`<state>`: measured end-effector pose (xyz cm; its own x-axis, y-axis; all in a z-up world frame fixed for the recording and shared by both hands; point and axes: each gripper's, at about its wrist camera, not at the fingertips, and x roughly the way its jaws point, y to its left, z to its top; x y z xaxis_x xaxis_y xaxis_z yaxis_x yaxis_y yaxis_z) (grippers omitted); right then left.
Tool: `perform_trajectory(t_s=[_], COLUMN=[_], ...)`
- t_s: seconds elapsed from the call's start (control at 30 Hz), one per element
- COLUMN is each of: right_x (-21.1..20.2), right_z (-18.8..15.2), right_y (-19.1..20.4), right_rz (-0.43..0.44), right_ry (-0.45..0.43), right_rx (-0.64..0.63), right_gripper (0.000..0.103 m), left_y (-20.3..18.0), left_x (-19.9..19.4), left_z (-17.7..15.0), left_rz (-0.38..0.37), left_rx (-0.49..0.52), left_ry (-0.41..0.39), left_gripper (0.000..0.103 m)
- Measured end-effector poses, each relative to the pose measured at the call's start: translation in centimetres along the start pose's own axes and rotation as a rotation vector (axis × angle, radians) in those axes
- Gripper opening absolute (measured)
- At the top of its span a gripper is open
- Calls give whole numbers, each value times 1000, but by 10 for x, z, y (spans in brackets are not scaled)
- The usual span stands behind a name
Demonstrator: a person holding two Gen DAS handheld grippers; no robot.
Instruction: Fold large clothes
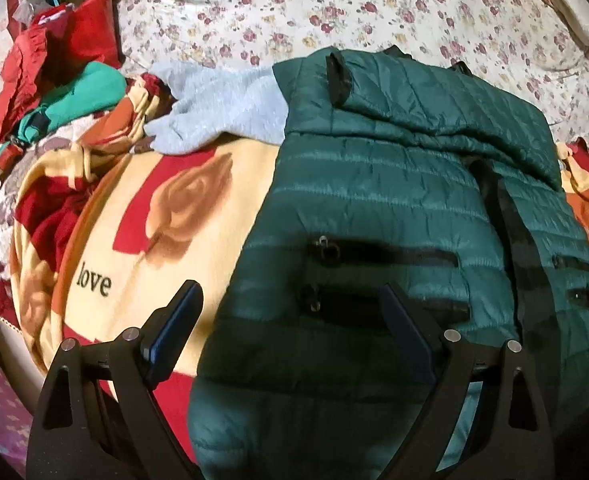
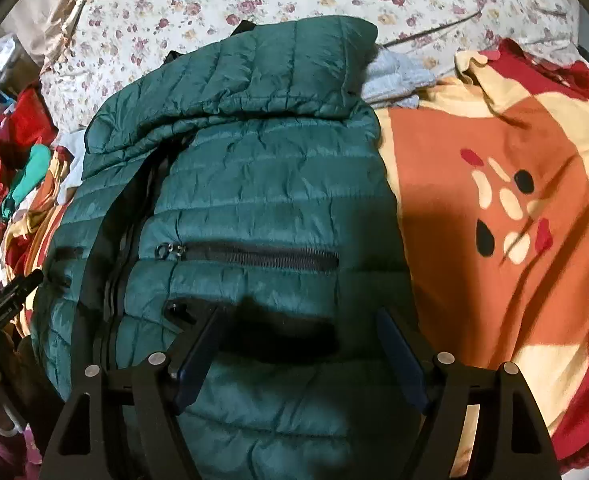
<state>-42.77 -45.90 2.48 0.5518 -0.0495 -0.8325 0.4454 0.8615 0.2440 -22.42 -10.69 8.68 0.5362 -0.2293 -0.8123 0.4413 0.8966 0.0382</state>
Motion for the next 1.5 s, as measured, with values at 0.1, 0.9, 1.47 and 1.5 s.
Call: perform_trajectory(t_s=[0.1,0.9,1.47,1.5], right_x=[-1,0,-2,2], right_z=[-5,-63,-70,-73], right_y=[-2,-46,-15,-15], right_rz=[0,144,269,261], right_ry=[20,225,240,246], right_rx=[5,180,24,11], right_gripper=[76,77,48,50], left_y=[2,63,49,49], left_x=[0,8,4,4], left_z=[-6,-57,-68,-68], left_rz=[-13,-233,-228,-227], left_rx=[5,-161,-106,-105], left_ry=[18,221,249,248], left_gripper=[90,90,90,90])
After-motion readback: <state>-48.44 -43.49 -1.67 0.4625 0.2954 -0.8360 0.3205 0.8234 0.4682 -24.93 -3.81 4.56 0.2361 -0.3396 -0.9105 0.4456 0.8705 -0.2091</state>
